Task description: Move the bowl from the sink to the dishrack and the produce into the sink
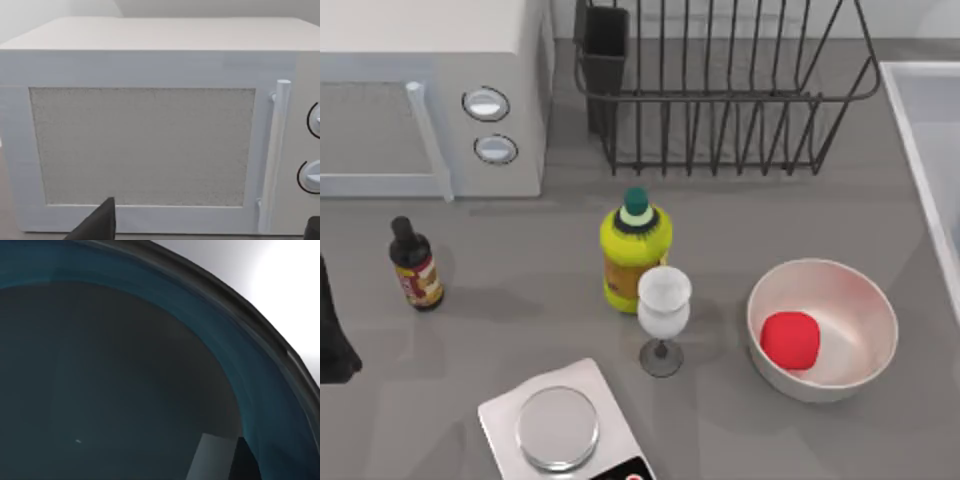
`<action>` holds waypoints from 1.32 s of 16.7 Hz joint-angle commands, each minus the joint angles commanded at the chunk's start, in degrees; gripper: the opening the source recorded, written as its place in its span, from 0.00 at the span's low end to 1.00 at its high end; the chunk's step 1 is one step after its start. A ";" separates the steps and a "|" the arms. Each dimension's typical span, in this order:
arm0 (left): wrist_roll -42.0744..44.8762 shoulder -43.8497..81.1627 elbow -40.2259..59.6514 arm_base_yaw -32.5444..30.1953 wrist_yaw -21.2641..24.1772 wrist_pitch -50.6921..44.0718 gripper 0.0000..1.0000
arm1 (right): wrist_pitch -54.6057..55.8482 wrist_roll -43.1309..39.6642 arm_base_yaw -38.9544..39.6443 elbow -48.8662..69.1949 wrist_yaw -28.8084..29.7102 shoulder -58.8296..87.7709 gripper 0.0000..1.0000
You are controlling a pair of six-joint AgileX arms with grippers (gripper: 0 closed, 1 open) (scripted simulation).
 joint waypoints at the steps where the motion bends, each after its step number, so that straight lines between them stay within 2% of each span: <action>1: 0.00 0.00 0.00 0.00 0.00 0.00 1.00 | 0.00 0.00 0.00 0.00 0.00 0.00 0.00; 12: 0.00 0.00 0.00 0.00 0.00 0.00 1.00 | -2.29 -1.36 -1.58 -2.17 -0.23 -4.25 0.00; 16: 0.00 0.00 0.00 0.00 0.00 0.00 1.00 | -9.13 -6.12 -6.26 -8.73 -0.76 -17.62 0.00; 22: 0.00 0.00 0.00 0.00 0.00 0.00 1.00 | -23.44 -16.14 -15.63 -22.13 -1.78 -46.60 0.00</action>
